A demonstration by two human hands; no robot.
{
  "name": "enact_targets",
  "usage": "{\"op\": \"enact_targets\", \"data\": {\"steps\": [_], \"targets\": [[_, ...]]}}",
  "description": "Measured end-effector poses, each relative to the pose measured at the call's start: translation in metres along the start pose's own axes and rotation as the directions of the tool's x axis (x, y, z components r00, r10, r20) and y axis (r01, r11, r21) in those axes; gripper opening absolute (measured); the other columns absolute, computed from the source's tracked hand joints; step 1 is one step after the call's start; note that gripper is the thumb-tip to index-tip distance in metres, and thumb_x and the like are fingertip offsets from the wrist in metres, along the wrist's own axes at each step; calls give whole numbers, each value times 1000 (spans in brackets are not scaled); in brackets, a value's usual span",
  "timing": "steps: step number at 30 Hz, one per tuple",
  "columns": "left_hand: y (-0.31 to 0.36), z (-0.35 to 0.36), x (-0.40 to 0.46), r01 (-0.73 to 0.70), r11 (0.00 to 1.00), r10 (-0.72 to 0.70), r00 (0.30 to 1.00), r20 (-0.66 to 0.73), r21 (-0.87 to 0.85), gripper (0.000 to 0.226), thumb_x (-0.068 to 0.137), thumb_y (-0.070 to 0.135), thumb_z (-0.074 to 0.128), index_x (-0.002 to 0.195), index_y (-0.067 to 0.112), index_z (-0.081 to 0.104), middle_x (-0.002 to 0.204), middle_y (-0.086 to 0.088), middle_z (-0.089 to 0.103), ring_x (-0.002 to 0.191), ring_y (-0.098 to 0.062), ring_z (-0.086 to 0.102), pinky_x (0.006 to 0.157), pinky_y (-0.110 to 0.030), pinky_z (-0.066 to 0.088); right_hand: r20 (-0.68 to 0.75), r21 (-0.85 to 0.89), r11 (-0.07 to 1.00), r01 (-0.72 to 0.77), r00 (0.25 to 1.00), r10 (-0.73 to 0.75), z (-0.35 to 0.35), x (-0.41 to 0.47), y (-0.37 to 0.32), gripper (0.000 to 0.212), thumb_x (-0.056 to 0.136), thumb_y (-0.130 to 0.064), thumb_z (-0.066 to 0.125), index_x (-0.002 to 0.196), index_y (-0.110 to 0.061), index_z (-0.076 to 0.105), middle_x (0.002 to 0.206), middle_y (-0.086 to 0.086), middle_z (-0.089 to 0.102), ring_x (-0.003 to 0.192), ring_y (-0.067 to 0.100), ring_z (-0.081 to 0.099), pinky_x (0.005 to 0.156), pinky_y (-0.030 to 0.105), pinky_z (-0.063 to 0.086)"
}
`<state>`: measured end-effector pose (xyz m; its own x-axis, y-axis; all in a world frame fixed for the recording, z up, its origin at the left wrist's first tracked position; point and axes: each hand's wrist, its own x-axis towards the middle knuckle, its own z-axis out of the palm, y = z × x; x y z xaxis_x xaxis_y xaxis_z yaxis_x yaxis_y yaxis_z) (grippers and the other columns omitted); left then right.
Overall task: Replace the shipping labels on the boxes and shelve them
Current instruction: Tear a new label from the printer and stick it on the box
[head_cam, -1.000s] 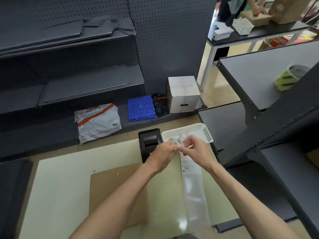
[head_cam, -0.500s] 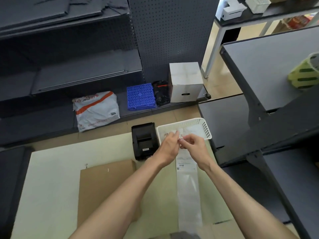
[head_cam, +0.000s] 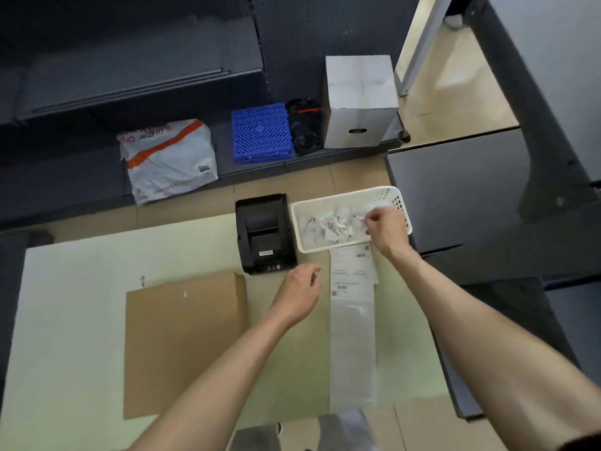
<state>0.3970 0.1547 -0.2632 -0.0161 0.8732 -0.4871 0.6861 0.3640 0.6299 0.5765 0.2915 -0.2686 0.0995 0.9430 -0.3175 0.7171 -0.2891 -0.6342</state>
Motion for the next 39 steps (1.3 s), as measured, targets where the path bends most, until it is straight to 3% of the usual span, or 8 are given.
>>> {"op": "enact_targets", "data": {"steps": [3, 8, 13, 17, 25, 31, 36, 39], "targets": [[-15, 11, -1, 45, 999, -45, 999, 17, 13, 32, 100, 15, 49, 128, 12, 65, 121, -6, 64, 111, -20, 58, 99, -29, 43, -5, -25, 1000, 15, 1000, -15, 3, 7, 2, 21, 89, -4, 54, 78, 5, 70, 76, 22, 70, 73, 37, 68, 68, 45, 57], [-20, 22, 4, 86, 996, -86, 996, -2, 4, 30, 99, 12, 52, 122, 9, 70, 123, -10, 68, 110, -23, 62, 96, -25, 42, -10, -97, 994, 46, 999, -47, 0, 11, 9, 20, 92, -9, 55, 79, -3, 69, 76, 13, 70, 74, 30, 66, 65, 32, 51], [-15, 27, 11, 131, 991, -131, 991, -2, -30, 29, 99, 17, 53, 121, 12, 72, 120, -6, 71, 108, -23, 64, 94, -28, 48, -30, -123, 990, 67, 997, -71, -4, 14, 5, 8, 89, -10, 61, 89, -7, 68, 92, 7, 69, 84, 24, 63, 74, 36, 52], [-18, 35, 16, 219, 971, -223, 974, -31, -95, 23, 95, 20, 61, 112, 13, 74, 110, -5, 73, 101, -21, 66, 84, -25, 47, -22, -113, 982, 151, 988, -154, -4, -1, 10, 11, 90, -22, 64, 85, -12, 64, 89, 3, 65, 79, 19, 59, 71, 32, 48], [-37, 70, 18, 355, 918, -354, 934, 38, -177, 11, 88, 20, 71, 96, 19, 76, 98, 1, 74, 94, -18, 68, 82, -28, 52, 140, -121, 968, 222, 969, -204, 33, -84, 63, 18, 89, -25, 65, 77, -14, 58, 84, -4, 56, 74, 19, 56, 68, 35, 46], [-50, 94, 16, 378, 861, -397, 918, 16, -340, 14, 87, 21, 76, 100, 16, 75, 90, 5, 71, 83, -9, 64, 64, -13, 42, 281, -268, 908, 323, 927, -247, 70, -109, 102, 12, 86, -21, 67, 88, -10, 62, 96, 5, 58, 90, 27, 56, 71, 31, 39], [-52, 103, 16, 403, 771, -455, 890, 16, -492, 9, 83, 18, 79, 90, 18, 74, 86, 4, 72, 78, -10, 62, 74, -20, 47, 276, -321, 880, 349, 924, -265, 82, -115, 103, 14, 86, -21, 65, 92, -8, 63, 101, 9, 58, 96, 29, 54, 74, 33, 38], [-52, 105, 18, 409, 739, -449, 891, 61, -536, 11, 81, 20, 82, 82, 22, 70, 80, 4, 69, 66, -11, 56, 64, -23, 45, 275, -337, 873, 352, 924, -266, 84, -115, 99, 16, 88, -23, 64, 97, -9, 64, 103, 8, 57, 101, 28, 53, 77, 32, 37]]}}
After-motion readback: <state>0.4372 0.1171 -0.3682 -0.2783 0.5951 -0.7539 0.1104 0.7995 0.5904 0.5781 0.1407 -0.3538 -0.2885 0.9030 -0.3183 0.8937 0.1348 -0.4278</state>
